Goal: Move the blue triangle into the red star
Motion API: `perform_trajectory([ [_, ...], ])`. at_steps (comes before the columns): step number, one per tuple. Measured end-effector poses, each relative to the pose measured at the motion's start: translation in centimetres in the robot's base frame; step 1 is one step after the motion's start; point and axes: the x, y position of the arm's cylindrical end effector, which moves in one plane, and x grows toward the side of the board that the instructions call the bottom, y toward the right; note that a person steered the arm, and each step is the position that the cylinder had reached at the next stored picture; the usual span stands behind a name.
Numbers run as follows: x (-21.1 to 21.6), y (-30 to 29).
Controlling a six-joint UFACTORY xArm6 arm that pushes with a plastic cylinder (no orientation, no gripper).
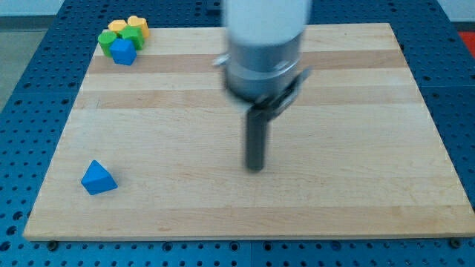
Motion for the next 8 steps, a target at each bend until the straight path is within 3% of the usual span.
perform_trajectory([
  [1, 4.8, -10.6],
  [2, 5.9, -18.8],
  [3, 2.4, -20.0],
  [6, -6.7, -17.7],
  [8, -7.6, -6.4],
])
